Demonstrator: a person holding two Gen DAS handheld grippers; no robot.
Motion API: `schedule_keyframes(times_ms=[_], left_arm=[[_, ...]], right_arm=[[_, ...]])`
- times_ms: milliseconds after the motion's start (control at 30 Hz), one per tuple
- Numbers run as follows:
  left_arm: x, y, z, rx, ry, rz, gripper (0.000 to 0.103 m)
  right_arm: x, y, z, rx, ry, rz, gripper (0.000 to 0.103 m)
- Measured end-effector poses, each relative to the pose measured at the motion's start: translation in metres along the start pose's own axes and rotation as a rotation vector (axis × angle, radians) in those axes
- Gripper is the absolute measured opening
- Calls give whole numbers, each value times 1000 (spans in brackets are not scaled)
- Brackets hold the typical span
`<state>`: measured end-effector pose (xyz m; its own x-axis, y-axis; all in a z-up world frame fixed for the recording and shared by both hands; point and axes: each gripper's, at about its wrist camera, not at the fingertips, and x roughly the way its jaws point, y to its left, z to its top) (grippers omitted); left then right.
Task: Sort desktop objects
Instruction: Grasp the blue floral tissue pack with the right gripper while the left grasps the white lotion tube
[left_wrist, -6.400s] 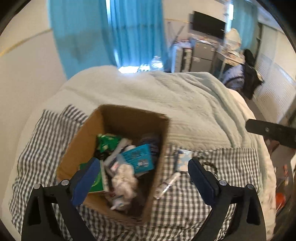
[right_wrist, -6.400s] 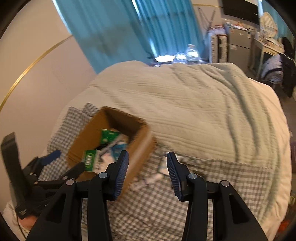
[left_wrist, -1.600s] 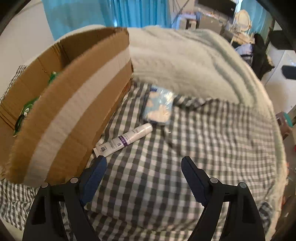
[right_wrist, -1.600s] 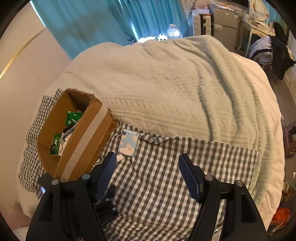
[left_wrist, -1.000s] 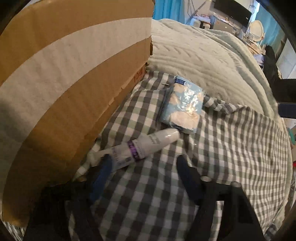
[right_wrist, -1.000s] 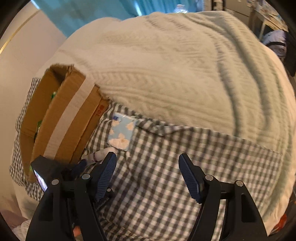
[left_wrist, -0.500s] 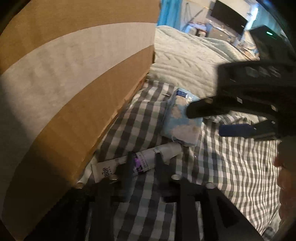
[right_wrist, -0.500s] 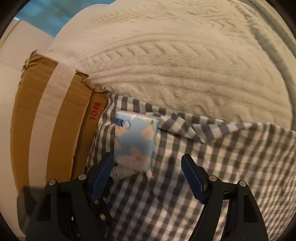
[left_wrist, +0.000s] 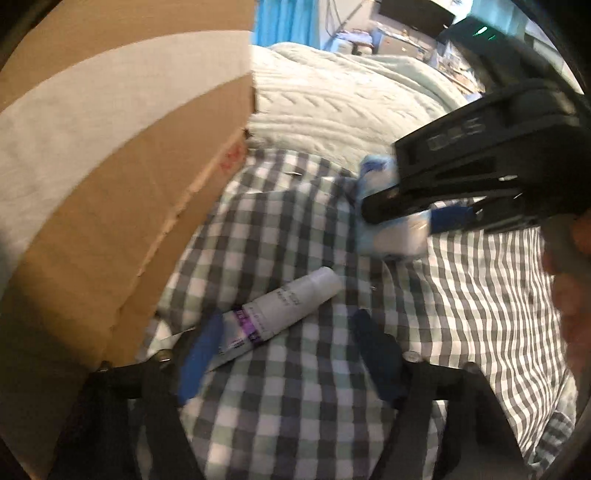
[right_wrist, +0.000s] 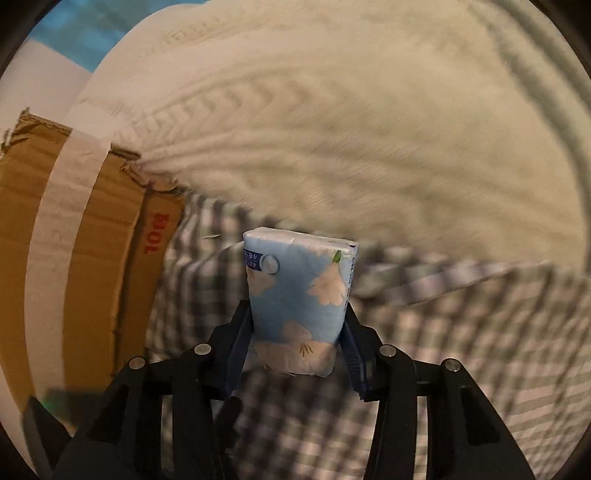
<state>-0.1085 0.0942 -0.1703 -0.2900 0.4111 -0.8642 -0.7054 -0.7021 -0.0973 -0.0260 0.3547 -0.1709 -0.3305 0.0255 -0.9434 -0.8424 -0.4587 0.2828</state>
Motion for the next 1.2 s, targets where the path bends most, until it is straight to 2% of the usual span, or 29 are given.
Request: schedule_keyframes(times_ms=[33, 100, 167, 200, 233, 267, 300, 367, 400, 467, 567, 700, 767, 800, 833, 1000, 1100, 1200], left_arm=[[3, -3, 1, 15, 13, -1, 91], [7, -7, 2, 30, 31, 22, 91], [7, -5, 2, 32, 41, 33, 82], [5, 0, 2, 16, 41, 59, 63], [3, 6, 1, -5, 44, 77, 49], [1, 13, 2, -35, 53, 61, 48], [-4, 15, 2, -54, 55, 47, 39], [-14, 16, 0, -72, 57, 46, 16], [-18, 13, -2, -60, 63, 50, 0], [-21, 5, -10, -25, 103, 44, 1], [-26, -5, -21, 44, 123, 78, 1], [-43, -3, -20, 36, 55, 107, 4], [-46, 0, -17, 30, 48, 106, 14], [-42, 2, -8, 31, 64, 104, 28], [-39, 3, -6, 31, 89, 100, 35], [-10, -1, 18, 39, 113, 87, 40], [3, -6, 23, 132, 126, 79, 44], [15, -22, 18, 328, 166, 121, 46]], right_arm=[[-5, -5, -1, 2, -3, 3, 45], [-13, -19, -6, 21, 0, 11, 45], [-19, -29, -11, 29, 15, 8, 45], [-24, -34, -15, 28, 15, 2, 45], [-27, -36, -17, 24, 14, -6, 45], [-32, -38, -19, 12, 18, -16, 45], [-36, -40, -21, -5, 16, -30, 45], [-49, -38, -23, -44, 3, -52, 45], [-58, -33, -22, -70, -6, -68, 45], [-76, -25, -22, -114, -30, -89, 45], [-103, -14, -24, -165, -64, -98, 45], [-133, -9, -34, -215, -103, -108, 46], [-143, -15, -39, -227, -110, -112, 46], [-146, -23, -40, -218, -110, -110, 46], [-146, -27, -40, -201, -110, -104, 46], [-139, -42, -35, -116, -105, -49, 46], [-129, -42, -33, -105, -85, -15, 46], [-112, -39, -31, -111, -49, 8, 46]])
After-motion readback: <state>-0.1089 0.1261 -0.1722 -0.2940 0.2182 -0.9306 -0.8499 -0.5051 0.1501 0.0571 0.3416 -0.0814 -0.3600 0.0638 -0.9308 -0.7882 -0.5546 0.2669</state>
